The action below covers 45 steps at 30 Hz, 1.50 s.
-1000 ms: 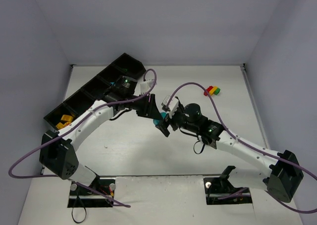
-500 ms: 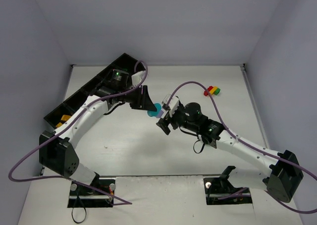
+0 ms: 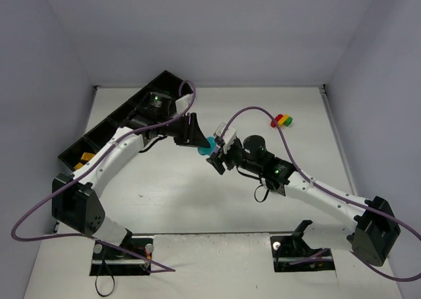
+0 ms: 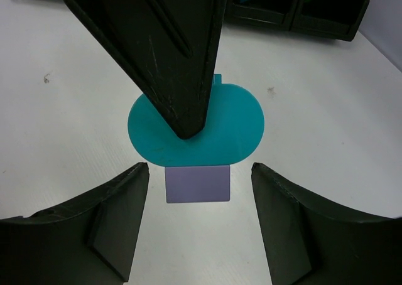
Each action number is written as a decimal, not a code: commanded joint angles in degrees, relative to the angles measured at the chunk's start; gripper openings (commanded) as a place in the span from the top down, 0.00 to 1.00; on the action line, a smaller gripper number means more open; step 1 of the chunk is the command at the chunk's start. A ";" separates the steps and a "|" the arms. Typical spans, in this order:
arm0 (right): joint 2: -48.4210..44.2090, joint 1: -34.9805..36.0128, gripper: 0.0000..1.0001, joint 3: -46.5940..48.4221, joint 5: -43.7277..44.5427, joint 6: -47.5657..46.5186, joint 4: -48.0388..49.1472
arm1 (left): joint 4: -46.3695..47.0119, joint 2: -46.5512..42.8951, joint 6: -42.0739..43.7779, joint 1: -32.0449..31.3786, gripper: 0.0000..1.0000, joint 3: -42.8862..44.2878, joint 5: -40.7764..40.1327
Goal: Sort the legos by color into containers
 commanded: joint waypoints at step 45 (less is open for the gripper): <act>-1.77 -6.23 1.00 -7.34 -4.96 7.73 6.46 | -1.60 30.67 0.76 20.84 1.00 35.46 -43.53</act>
